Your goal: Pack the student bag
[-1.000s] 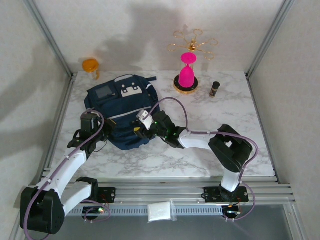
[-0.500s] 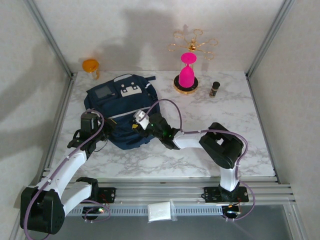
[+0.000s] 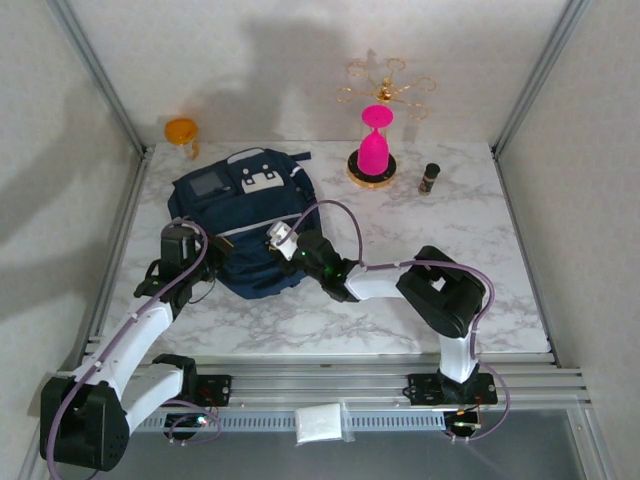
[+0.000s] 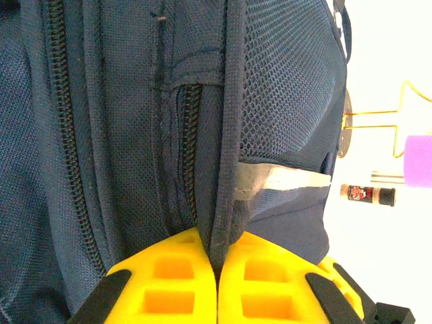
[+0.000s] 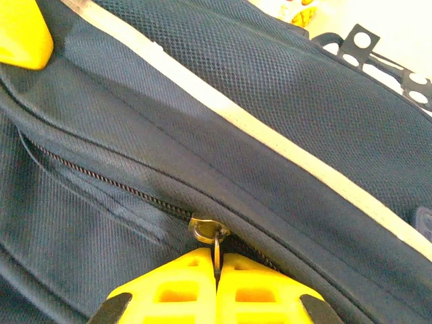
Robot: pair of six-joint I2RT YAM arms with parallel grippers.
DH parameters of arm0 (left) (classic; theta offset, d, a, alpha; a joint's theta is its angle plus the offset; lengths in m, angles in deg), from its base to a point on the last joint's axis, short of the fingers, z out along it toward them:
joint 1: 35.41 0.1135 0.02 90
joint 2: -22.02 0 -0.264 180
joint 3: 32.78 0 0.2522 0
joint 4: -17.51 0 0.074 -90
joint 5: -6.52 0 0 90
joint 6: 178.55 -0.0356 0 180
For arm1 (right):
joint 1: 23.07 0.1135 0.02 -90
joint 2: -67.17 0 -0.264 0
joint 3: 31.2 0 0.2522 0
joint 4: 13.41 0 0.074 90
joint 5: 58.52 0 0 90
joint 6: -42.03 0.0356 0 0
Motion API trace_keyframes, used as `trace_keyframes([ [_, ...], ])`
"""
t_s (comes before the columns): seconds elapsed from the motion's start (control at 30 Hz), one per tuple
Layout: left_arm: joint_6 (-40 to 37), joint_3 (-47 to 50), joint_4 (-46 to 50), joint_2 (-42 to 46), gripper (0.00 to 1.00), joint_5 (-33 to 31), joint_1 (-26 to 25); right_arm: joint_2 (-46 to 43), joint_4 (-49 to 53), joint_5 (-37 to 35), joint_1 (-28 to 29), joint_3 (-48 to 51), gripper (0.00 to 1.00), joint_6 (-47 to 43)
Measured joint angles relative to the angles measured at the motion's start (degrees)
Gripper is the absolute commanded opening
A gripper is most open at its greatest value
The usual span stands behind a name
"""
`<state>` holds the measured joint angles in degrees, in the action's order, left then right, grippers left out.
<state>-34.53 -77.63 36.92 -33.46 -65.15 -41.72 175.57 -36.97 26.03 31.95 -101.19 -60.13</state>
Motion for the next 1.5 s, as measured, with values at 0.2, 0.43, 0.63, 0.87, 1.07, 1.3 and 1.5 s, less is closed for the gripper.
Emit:
trace_keyframes([
  [0.2, -0.07, -0.02, 0.48, 0.46, 0.00, 0.66, -0.09, -3.17, 2.93, -0.79, -0.17, 2.23, 0.00, 3.06],
  [0.43, -1.09, -0.85, 3.63, 2.14, 0.00, 0.37, -0.31, -6.93, 9.01, -0.74, -4.35, 4.00, 0.00, 10.27],
  [0.63, -1.81, -1.38, 5.25, 2.49, 0.00, 1.05, -0.63, -10.05, 13.07, -0.70, -8.13, 5.53, 0.00, 15.21],
  [0.87, -5.07, -2.69, 8.96, 3.37, 0.00, 4.46, -0.79, -22.69, 16.41, -2.58, -4.46, 14.75, 0.00, 20.90],
  [1.07, -9.09, -7.15, 9.55, -5.95, 0.00, 4.85, 2.25, -25.66, 21.00, -10.05, 6.34, 16.48, 0.00, 30.16],
  [1.3, -9.38, -10.47, 1.92, -10.73, 0.66, 2.62, 5.05, -17.70, 23.30, -11.08, 9.03, 9.29, 0.00, 36.26],
  [1.5, 0.09, -4.59, -0.35, 1.68, 0.73, 0.24, -0.50, -14.51, 24.74, -9.86, 9.03, 5.81, 0.00, 38.36],
])
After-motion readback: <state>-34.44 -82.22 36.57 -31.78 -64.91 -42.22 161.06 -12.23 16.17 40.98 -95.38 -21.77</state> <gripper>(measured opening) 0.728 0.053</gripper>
